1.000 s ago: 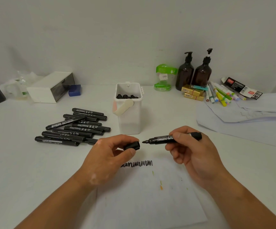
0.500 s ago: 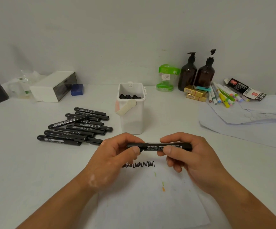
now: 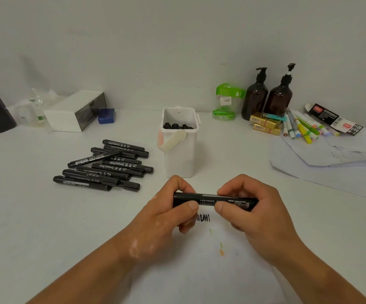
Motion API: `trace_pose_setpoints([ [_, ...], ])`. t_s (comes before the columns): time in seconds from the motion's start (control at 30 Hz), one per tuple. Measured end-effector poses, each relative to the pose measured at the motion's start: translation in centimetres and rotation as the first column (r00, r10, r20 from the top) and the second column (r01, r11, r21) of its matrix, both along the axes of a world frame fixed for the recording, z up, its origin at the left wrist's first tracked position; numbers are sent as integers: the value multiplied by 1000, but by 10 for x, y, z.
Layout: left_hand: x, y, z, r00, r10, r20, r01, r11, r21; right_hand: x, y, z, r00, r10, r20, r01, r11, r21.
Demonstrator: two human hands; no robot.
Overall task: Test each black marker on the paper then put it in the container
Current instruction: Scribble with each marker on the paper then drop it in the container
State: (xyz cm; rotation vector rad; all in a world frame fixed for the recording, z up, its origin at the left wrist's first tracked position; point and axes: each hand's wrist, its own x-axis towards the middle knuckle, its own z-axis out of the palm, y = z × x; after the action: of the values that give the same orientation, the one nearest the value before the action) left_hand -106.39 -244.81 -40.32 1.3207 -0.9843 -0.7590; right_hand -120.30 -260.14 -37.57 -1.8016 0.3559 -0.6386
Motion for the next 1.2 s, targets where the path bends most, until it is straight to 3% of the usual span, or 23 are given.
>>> trace_pose_setpoints([
  [0.4, -9, 0, 10, 1000, -21, -11, 21, 1000, -20, -1, 0, 3, 999, -49, 6, 50, 998, -47],
  [0.57, -10, 2, 12, 998, -14, 64, 16, 999, -31, -1, -2, 2, 999, 21, 26, -22, 999, 46],
  [0.67, -4, 4, 17, 997, 57, 53, -51, 992, -113, -1, 5, 1, 991, 127, 45, -132, 983, 131],
  [0.77, 4, 7, 18, 989, 148, 27, -142, 978, -153, 2, 5, 0, 994, 102, 45, -108, 981, 160],
  [0.97, 5, 3, 13, 986, 127, -105, -146, 970, -194, 2, 4, 0, 993, 114, 26, -116, 991, 74],
  [1.07, 4, 2, 15, 987, 163, -16, -163, 977, -138, 3, 10, -4, 980, 200, -17, -198, 975, 104],
  [1.2, 2, 2, 16, 986, 162, 34, -159, 984, -75, 6, 13, -8, 984, 159, -86, -166, 982, -89],
])
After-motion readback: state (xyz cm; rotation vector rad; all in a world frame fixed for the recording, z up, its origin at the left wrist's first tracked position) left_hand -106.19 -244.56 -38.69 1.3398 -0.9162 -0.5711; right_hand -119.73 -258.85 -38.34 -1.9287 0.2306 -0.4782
